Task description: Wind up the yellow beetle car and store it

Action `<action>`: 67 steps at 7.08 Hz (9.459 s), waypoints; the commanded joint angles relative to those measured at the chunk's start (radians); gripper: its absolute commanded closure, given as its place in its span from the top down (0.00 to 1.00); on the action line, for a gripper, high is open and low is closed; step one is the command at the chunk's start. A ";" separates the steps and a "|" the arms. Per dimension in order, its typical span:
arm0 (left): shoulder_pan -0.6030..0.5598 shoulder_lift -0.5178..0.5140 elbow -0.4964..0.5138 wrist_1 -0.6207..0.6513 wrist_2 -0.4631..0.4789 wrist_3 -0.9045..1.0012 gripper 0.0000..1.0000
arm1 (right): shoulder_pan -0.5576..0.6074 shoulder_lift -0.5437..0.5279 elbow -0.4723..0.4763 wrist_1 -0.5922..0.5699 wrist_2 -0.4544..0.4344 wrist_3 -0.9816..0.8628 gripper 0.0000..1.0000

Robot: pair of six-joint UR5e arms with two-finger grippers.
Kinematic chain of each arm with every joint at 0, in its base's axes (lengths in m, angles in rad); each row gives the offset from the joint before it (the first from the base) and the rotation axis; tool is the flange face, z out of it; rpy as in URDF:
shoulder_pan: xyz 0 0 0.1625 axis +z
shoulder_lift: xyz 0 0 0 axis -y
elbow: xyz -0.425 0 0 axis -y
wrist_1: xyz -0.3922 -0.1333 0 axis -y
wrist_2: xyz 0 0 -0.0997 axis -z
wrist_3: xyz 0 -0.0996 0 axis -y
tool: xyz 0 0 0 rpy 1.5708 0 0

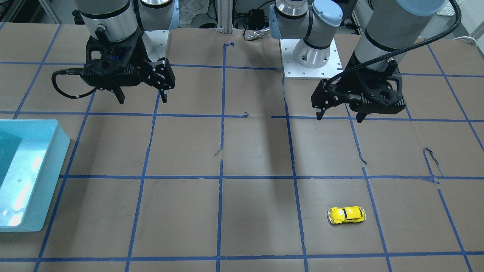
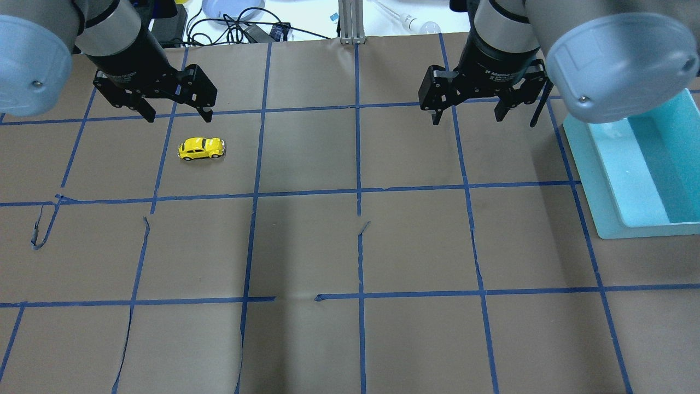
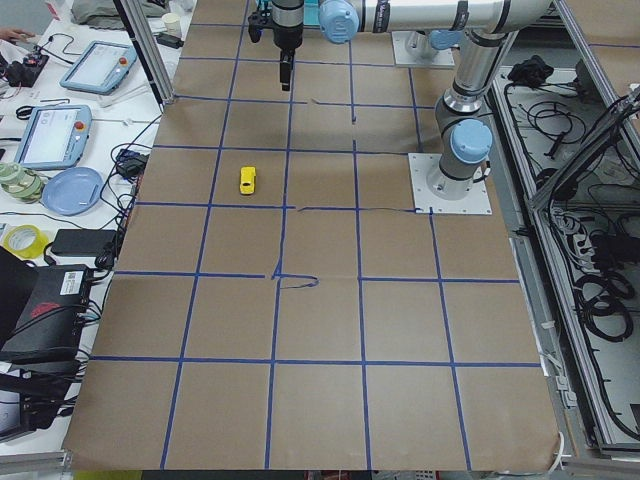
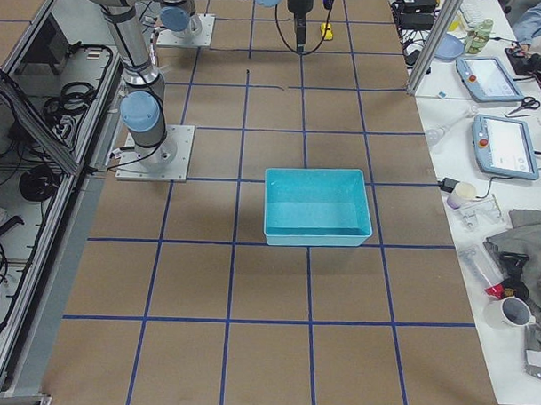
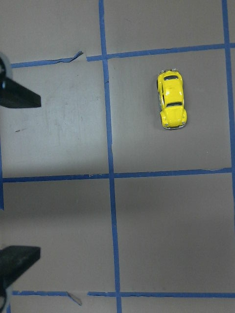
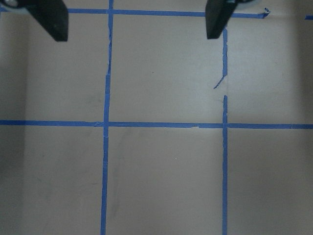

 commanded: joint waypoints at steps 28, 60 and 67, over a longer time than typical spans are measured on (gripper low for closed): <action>0.001 -0.008 -0.037 0.006 -0.009 -0.010 1.00 | 0.000 0.000 0.002 0.001 0.000 0.000 1.00; 0.098 -0.545 -0.011 0.509 0.010 -1.568 0.09 | -0.001 0.000 -0.049 0.024 -0.002 0.002 1.00; 0.036 -0.563 -0.014 0.504 -0.006 -1.624 0.09 | -0.003 0.000 -0.051 0.028 -0.002 0.002 1.00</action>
